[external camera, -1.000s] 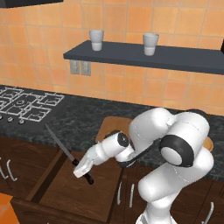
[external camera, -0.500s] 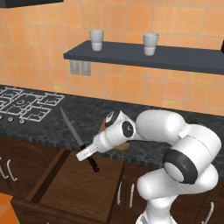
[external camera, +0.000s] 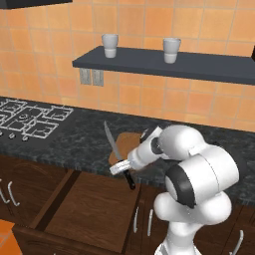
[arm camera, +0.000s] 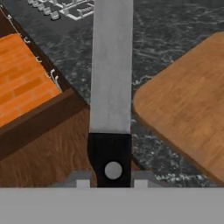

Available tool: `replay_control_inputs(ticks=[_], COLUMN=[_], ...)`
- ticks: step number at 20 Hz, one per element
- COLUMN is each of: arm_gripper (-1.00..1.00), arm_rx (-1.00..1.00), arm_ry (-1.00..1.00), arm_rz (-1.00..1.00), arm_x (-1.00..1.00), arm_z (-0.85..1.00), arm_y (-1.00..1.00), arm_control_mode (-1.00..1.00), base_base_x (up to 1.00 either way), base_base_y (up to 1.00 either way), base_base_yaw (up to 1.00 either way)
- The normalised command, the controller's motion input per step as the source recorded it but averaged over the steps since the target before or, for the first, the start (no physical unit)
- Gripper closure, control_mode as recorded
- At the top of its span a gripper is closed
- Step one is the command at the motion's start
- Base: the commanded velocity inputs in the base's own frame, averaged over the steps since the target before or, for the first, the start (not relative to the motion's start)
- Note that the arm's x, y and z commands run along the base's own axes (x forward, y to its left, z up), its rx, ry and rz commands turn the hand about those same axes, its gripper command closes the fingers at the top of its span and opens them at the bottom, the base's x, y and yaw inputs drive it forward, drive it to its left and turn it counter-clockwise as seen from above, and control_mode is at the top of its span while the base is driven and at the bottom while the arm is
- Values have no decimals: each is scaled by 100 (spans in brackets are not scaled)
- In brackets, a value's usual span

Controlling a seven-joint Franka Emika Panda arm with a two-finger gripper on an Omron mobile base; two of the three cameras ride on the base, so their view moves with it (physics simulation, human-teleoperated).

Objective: Pick up the knife from the drawer and place it on the cutting board. Then place the meat from the plate to the cutting board.

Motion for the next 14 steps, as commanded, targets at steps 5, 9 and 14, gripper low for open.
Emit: replay_control_inputs(ticks=[5,9,14], arm_gripper=[100,100,100], arm_rx=[0,0,3], arm_ry=[11,14,34], arm_rz=[-43,-37,-26], arm_x=[50,71,89], arm_z=[100,100,100], arm_y=[0,8,41], arm_control_mode=[-100,-100,-100], base_base_x=[0,0,0], base_base_y=[0,0,0], base_base_yaw=[0,0,0])
